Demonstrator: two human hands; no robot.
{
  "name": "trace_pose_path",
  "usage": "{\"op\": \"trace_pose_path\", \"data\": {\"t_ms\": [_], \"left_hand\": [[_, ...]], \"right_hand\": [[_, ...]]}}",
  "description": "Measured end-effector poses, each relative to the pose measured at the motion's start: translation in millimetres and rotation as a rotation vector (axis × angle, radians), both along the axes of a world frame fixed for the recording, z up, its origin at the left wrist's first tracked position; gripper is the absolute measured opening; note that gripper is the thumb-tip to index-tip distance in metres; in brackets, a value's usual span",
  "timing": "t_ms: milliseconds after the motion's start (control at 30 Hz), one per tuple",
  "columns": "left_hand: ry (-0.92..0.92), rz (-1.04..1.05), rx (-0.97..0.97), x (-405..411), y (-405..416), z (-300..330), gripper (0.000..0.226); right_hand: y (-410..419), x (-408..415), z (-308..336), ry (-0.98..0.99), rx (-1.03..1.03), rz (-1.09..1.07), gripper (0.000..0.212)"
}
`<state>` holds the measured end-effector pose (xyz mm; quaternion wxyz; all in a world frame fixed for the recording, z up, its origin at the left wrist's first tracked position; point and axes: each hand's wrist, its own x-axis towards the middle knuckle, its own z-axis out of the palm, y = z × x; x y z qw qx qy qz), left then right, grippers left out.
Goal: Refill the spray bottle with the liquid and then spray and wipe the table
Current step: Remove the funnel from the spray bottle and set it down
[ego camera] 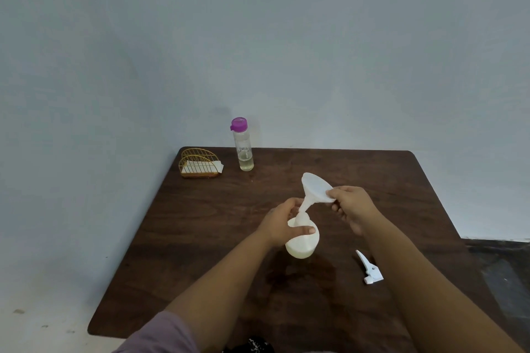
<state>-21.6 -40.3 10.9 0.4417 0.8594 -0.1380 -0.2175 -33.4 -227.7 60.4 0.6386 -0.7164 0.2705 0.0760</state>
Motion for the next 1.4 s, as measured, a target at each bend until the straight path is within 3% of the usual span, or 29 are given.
{"op": "trace_pose_path", "data": {"t_ms": [100, 200, 333, 467, 667, 767, 867, 933, 1033, 1133, 1200, 1300, 1400], "left_hand": [[0.075, 0.086, -0.080, 10, 6, 18, 0.067], [0.111, 0.232, -0.215, 26, 12, 35, 0.037], [0.238, 0.386, -0.416, 56, 15, 51, 0.037], [0.142, 0.327, -0.249, 92, 13, 51, 0.026], [0.105, 0.394, -0.233, 152, 11, 37, 0.021], [0.086, 0.383, -0.259, 179, 5, 19, 0.022], [0.054, 0.340, -0.272, 202, 5, -6, 0.029], [0.100, 0.297, -0.318, 214, 5, -22, 0.032], [0.234, 0.306, -0.374, 225, 1, -39, 0.030], [0.112, 0.240, -0.232, 236, -3, -58, 0.056], [0.022, 0.174, -0.133, 243, -3, -72, 0.068], [-0.044, 0.188, -0.006, 252, 0, -85, 0.071], [-0.160, 0.149, 0.249, 258, 4, -92, 0.070]], "right_hand": [[-2, 12, 5, -0.031, -0.013, -0.038, 0.017], [5, 31, 9, -0.067, -0.050, -0.034, 0.020], [19, 61, 13, -0.143, -0.176, 0.092, 0.025], [29, 97, 18, -0.154, -0.286, 0.178, 0.034], [28, 153, 10, 0.056, -0.288, 0.133, 0.050], [27, 182, -9, 0.129, -0.155, 0.090, 0.049], [25, 209, -25, 0.127, 0.122, -0.033, 0.031], [22, 223, -36, 0.107, 0.254, -0.074, 0.022], [19, 237, -53, 0.080, 0.272, -0.019, 0.026], [20, 249, -74, 0.056, 0.199, 0.007, 0.030], [20, 255, -90, 0.042, -0.027, 0.001, 0.022], [23, 261, -112, -0.027, -0.353, 0.034, 0.014], [31, 262, -126, -0.071, -0.440, 0.079, 0.019]]}}
